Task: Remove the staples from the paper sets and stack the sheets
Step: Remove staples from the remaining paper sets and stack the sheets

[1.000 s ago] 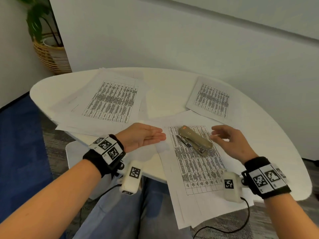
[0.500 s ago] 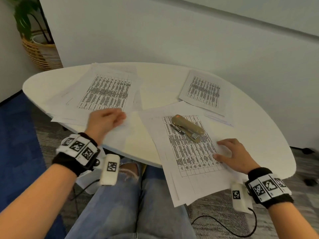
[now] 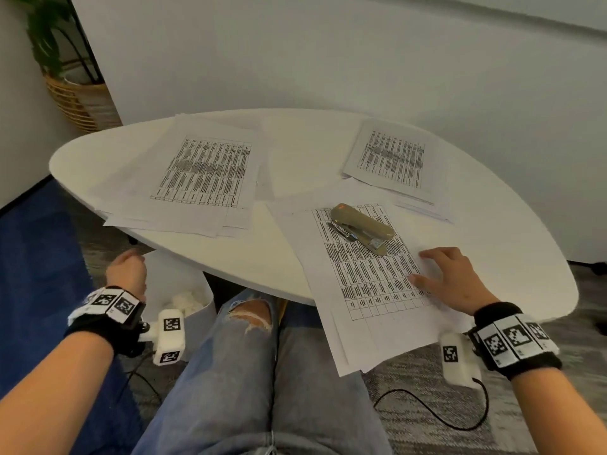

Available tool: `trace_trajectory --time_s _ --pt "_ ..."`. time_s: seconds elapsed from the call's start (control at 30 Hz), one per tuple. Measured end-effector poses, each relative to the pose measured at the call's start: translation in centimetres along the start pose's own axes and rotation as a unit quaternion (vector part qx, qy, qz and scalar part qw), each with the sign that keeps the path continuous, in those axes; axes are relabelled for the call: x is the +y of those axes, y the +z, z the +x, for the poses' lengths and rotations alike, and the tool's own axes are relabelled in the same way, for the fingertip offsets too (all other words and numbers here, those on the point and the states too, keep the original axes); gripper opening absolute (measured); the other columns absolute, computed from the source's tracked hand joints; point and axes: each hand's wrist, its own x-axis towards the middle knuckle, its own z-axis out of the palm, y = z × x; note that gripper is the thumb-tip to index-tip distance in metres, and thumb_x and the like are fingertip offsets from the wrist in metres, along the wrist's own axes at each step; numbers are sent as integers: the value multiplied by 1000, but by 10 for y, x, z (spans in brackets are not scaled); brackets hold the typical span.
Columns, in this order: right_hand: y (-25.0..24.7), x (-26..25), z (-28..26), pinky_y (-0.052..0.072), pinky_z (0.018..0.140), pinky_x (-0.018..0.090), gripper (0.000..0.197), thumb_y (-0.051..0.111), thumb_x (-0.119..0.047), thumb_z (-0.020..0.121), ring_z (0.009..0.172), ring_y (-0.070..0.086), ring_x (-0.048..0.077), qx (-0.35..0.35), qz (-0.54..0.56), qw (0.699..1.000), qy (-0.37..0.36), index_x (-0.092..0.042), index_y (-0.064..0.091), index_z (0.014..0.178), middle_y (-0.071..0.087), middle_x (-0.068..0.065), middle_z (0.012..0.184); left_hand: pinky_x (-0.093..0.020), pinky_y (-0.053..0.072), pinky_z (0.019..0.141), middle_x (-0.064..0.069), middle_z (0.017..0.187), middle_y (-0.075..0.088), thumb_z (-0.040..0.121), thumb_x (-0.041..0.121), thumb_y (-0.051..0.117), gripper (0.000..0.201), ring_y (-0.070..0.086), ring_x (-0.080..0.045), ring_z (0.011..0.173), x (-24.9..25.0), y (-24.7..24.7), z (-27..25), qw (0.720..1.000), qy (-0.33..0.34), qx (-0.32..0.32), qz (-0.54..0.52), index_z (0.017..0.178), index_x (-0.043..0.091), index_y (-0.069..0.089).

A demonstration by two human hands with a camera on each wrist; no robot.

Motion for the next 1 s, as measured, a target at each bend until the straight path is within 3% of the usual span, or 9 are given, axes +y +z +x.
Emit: trace_trajectory --time_s 0.17,0.23,0.3,0.43,0.63,0.73,0.8,0.93,1.0 --pt "-14 -17 -2 38 104 45 69 70 -48 77 125 43 28 -33 3 999 -4 -19 45 135 42 12 137 -34 41 93 -6 114 65 89 12 52 36 54 -27 114 16 7 -27 986 138 81 53 124 10 61" --pt "-20 -36 -2 43 97 39 67 70 -46 78 118 49 25 4 22 999 -44 -19 46 134 47 10 132 -24 45 85 11 99 66 85 10 53 37 60 -11 101 24 9 -44 962 240 130 6 111 31 67" --pt "-24 -58 2 44 83 29 63 69 -42 80 105 56 21 13 50 995 -82 -17 47 133 52 7 125 -23 46 93 8 120 58 83 7 54 41 57 -10 106 29 17 -53 937 324 130 0 114 31 63" --pt "-25 -85 20 38 70 22 52 66 -39 84 86 56 16 -26 40 995 -87 -16 52 129 59 4 115 -43 41 101 -17 131 46 82 0 56 37 45 -25 121 27 36 -61 902 422 65 70 118 6 57" --pt "-31 -75 25 32 56 12 26 63 -30 89 69 54 12 18 36 996 -74 -13 69 107 65 0 79 -28 41 95 7 119 55 85 -1 58 31 51 -9 110 23 67 -109 834 499 -183 147 99 26 61" --pt "-37 -47 19 35 61 21 21 63 -27 89 73 55 19 82 45 995 -17 -11 70 101 64 5 78 -27 35 104 23 124 50 83 13 65 34 45 1 116 19 84 -126 781 489 -326 214 102 41 58" --pt "-38 -26 16 35 67 25 22 63 -27 88 75 56 26 118 66 990 41 -8 71 97 65 9 77 -30 26 113 29 138 36 76 28 69 50 29 4 130 17 94 -135 718 503 -393 276 118 47 51" --pt "-38 1 15 34 67 27 23 61 -25 89 74 54 29 143 100 978 118 -4 70 95 61 10 73 -29 -8 116 28 154 -4 73 39 72 86 -13 6 140 17 112 -160 483 557 -502 452 144 48 23" --pt "-37 5 16 36 69 27 26 61 -26 90 78 56 28 133 109 977 125 -4 69 101 64 10 83 -32 -14 112 26 155 -3 75 48 71 85 -15 6 139 13 119 -174 433 567 -522 468 145 46 23"
